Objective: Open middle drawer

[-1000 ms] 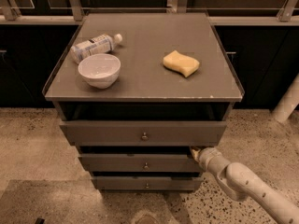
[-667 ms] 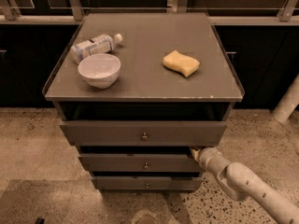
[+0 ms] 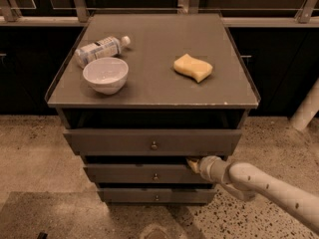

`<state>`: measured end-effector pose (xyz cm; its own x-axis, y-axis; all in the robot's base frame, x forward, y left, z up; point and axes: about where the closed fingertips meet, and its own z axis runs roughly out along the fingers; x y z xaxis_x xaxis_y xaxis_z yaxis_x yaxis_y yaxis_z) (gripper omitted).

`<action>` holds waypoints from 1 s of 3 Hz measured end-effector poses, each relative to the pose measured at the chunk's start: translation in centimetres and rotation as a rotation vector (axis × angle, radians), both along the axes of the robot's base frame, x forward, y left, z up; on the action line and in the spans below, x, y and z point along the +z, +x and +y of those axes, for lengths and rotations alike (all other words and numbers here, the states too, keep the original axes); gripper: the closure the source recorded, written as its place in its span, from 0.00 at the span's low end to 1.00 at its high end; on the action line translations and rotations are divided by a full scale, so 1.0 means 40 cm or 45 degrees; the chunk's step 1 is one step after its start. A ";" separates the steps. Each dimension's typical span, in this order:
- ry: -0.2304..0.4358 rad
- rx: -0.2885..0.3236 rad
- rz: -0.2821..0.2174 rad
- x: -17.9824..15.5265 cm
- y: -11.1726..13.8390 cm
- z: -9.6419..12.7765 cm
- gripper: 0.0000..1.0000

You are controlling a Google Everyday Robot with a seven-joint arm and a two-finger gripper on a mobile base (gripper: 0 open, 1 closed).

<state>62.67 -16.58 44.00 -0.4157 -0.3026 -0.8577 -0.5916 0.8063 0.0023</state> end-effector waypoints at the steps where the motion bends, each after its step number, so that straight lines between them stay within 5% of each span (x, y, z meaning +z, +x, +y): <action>1: -0.061 0.148 0.127 -0.020 -0.031 0.071 1.00; 3: -0.008 0.294 0.311 -0.059 -0.143 0.145 1.00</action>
Offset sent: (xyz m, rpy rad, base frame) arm -0.0446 0.0605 -0.0319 -0.0765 0.2768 0.2588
